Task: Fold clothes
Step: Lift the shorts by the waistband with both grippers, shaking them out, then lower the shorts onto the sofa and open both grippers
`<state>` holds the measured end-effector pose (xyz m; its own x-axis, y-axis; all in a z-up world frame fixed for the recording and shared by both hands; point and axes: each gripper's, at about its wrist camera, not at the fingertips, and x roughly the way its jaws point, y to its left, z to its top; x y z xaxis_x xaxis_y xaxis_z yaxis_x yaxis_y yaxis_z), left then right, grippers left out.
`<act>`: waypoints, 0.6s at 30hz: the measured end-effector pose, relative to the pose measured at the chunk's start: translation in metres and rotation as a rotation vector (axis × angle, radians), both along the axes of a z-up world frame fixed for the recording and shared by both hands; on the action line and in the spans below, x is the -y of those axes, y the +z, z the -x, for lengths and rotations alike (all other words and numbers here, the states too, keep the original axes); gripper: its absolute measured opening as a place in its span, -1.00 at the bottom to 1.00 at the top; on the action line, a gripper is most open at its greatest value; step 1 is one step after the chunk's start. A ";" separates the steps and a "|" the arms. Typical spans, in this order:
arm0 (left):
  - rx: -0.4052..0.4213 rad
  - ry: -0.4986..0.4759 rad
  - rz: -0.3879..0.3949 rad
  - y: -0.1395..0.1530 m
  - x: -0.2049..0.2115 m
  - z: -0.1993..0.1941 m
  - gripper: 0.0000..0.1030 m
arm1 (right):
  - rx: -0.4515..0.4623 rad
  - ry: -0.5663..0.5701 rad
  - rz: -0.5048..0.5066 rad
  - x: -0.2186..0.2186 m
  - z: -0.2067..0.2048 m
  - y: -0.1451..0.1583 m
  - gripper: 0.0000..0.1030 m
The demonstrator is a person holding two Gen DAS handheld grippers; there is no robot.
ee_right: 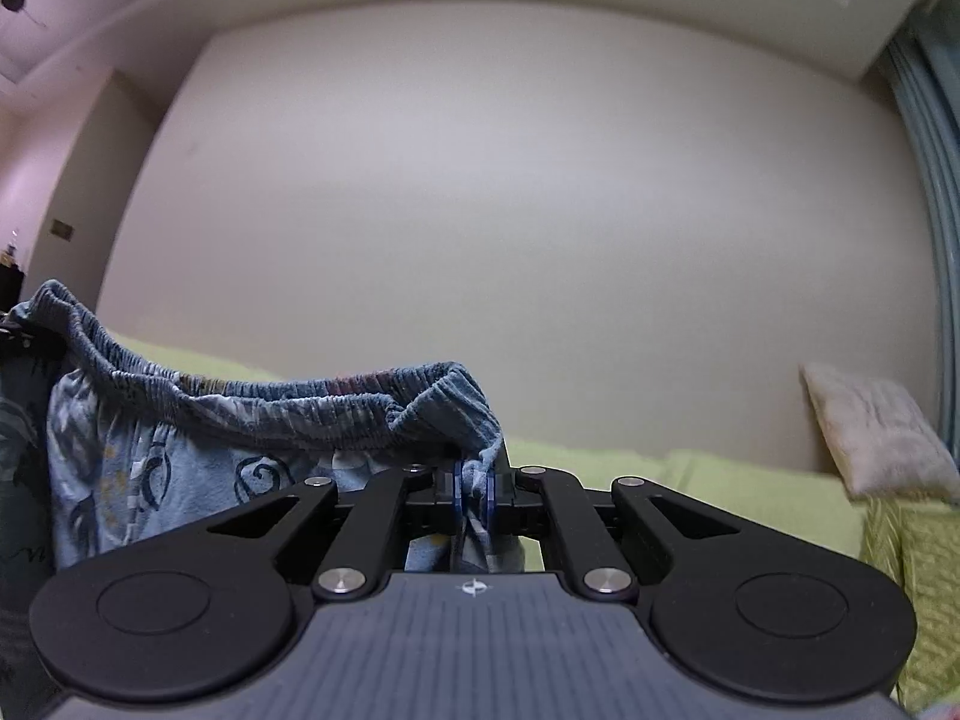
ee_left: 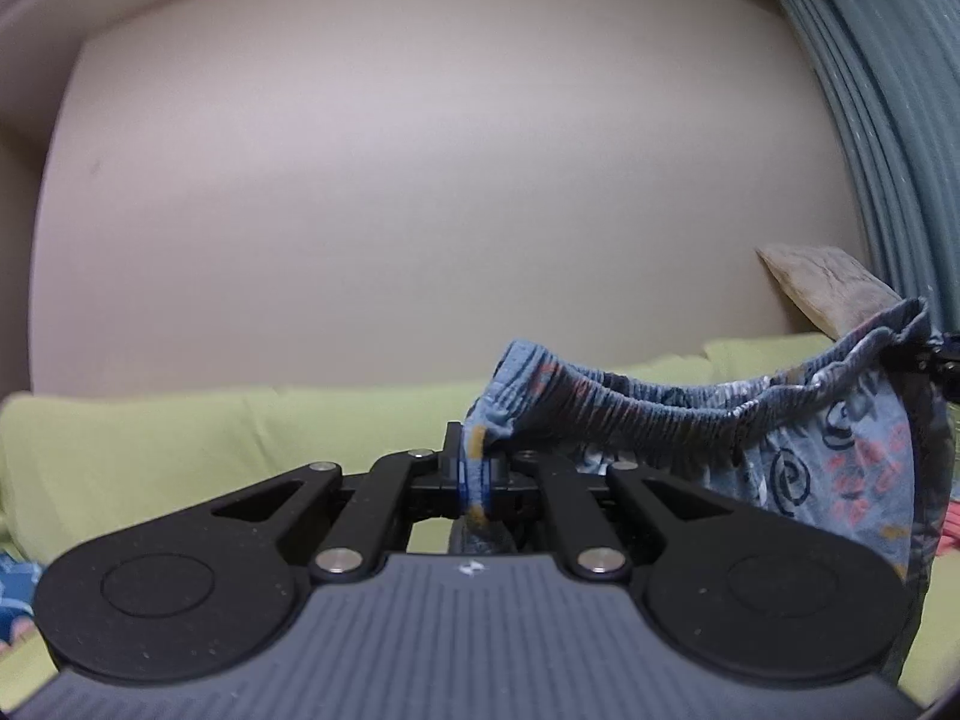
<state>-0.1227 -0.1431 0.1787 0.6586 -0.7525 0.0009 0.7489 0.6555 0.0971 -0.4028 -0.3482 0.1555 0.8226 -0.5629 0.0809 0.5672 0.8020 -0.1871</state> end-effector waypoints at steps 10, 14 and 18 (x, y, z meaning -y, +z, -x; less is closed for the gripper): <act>-0.311 -0.010 -0.397 -0.147 0.195 -0.137 -0.88 | -0.351 -0.063 -0.330 0.171 -0.114 -0.138 -0.88; -0.443 0.005 -0.582 -0.238 0.278 -0.202 -0.90 | -0.496 -0.092 -0.484 0.246 -0.176 -0.220 -0.91; -0.507 0.001 -0.675 -0.294 0.330 -0.246 -0.90 | -0.599 -0.120 -0.569 0.304 -0.217 -0.285 -0.91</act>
